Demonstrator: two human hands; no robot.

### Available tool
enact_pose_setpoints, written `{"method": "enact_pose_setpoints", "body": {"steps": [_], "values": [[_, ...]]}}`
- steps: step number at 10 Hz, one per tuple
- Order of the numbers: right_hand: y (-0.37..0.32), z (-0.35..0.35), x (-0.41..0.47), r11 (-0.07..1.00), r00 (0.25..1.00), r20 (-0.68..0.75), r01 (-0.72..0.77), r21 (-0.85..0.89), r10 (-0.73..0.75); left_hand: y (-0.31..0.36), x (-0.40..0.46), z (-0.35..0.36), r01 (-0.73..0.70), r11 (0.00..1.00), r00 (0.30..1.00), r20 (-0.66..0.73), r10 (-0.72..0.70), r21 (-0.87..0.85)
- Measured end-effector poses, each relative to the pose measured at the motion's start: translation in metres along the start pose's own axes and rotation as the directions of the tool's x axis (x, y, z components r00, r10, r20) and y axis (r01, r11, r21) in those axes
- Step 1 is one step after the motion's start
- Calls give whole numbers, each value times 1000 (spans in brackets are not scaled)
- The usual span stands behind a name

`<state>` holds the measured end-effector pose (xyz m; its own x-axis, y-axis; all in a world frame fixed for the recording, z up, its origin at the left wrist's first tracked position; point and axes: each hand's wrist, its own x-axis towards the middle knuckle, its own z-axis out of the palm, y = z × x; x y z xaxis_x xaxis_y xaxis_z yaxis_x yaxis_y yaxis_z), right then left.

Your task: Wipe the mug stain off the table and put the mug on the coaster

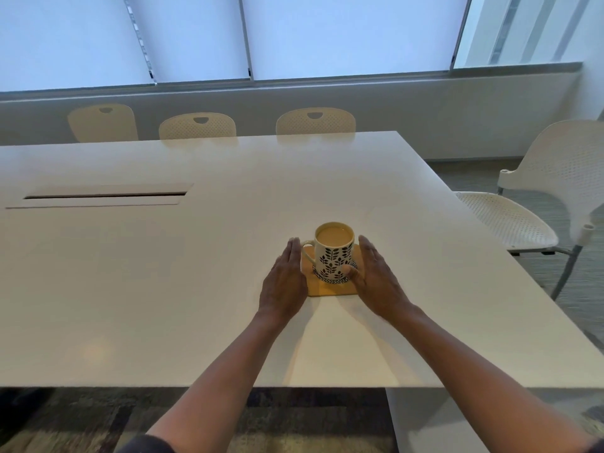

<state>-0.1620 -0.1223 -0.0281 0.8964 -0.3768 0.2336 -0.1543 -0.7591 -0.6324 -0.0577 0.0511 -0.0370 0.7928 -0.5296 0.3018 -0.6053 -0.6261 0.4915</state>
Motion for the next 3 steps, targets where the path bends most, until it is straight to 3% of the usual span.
{"method": "enact_pose_setpoints", "body": {"steps": [2,3], "values": [[-2,-8,9,993,995,11,100,67,-101,16,9,-6,-19,993,995,-92,30,113],[0,-13,14,996,996,-23,85,41,-84,17,16,-16,-4,991,992,-123,21,135]]}}
